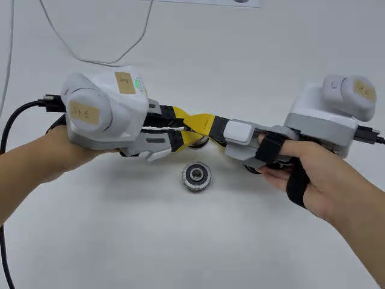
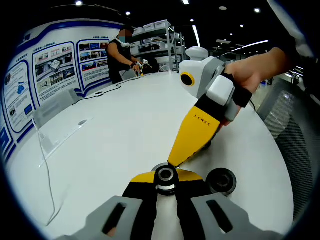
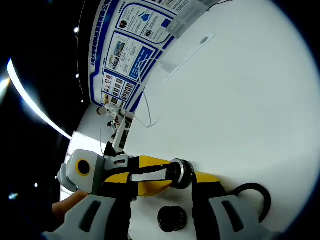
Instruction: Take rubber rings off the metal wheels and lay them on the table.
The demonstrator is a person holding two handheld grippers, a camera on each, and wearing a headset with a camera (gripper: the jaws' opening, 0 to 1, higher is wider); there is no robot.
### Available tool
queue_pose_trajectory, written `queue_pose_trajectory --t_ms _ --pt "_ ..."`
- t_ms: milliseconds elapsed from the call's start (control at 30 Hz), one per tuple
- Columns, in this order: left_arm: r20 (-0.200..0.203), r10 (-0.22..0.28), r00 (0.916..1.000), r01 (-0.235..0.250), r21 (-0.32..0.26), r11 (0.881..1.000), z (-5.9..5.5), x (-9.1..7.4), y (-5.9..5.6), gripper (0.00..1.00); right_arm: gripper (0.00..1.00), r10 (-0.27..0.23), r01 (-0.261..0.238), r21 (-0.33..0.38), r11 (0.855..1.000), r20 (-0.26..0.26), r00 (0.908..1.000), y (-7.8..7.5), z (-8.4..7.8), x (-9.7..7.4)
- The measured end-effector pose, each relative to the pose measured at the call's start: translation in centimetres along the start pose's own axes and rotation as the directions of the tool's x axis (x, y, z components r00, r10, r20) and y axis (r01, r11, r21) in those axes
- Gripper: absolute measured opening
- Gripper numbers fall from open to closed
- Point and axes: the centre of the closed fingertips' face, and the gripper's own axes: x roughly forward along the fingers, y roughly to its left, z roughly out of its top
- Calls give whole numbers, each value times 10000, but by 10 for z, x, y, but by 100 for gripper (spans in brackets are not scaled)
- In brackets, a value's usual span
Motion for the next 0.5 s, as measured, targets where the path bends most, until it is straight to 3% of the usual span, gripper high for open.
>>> queue_pose_trajectory --t_ms 500 --pt "-32 -11 10000 11 40 10000 0 0 0 13 42 84 -84 -77 9999 -48 10000 2 -2 -4"
